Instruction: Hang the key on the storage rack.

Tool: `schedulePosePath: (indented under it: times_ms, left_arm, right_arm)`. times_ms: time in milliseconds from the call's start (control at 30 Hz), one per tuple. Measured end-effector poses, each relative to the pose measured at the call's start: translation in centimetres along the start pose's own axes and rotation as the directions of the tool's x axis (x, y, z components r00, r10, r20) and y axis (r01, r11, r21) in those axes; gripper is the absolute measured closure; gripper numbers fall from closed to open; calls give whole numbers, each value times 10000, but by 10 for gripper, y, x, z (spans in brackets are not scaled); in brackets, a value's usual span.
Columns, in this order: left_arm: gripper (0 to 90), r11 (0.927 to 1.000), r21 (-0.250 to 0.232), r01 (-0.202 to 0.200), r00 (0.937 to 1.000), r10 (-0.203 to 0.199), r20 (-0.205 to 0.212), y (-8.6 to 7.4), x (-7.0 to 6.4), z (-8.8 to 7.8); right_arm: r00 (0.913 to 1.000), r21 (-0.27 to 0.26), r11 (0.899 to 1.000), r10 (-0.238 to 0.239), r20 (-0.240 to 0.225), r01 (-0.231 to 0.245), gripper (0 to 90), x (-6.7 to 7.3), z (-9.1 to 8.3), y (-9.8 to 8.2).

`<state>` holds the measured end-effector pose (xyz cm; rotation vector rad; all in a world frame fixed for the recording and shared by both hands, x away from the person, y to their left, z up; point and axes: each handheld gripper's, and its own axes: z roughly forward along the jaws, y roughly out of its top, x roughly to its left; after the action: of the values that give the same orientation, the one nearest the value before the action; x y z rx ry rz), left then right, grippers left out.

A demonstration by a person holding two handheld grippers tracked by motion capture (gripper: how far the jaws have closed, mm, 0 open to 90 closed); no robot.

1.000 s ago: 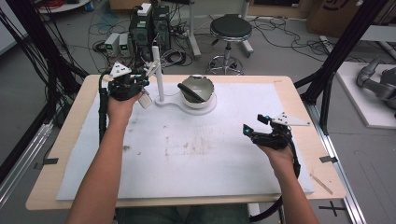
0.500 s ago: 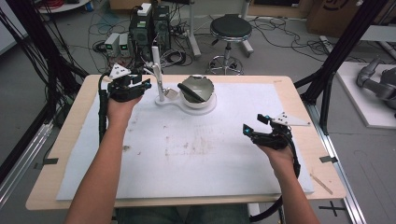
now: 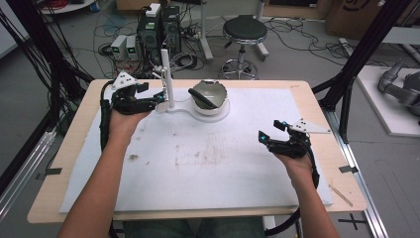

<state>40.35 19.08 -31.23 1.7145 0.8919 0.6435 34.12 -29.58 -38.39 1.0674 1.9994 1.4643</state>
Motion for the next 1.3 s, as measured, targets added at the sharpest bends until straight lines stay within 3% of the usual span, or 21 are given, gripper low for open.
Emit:
schedulePosePath:
  times_ms: [267, 433, 533, 733, 1300]
  left_arm:
    - [237, 9993, 291, 255, 9976, -273, 637, -24, -3, -24]
    - [229, 9986, 245, 474, 9933, -497, 1042, -47, -4, -39]
    - [226, 9964, 235, 821, 9878, -844, 1310, -67, -3, -48]
    - [221, 9945, 200, 1027, 9851, -1045, 1364, -89, -3, -58]
    - [220, 9921, 127, 1247, 9821, -1253, 1407, -102, -2, -66]
  right_arm:
    - [10000, -48, 10000, -15, -1, 15, 206, -1, -1, 1]
    - [10000, -7, 10000, -58, 24, 58, 206, -1, -1, 0]
    - [10000, 27, 10000, -57, 49, 57, 207, -1, -1, 0]
    - [9999, 152, 9999, -77, 74, 75, 207, -2, 2, -2]
    - [9998, 274, 9995, -130, 133, 126, 206, 1, 5, -3]
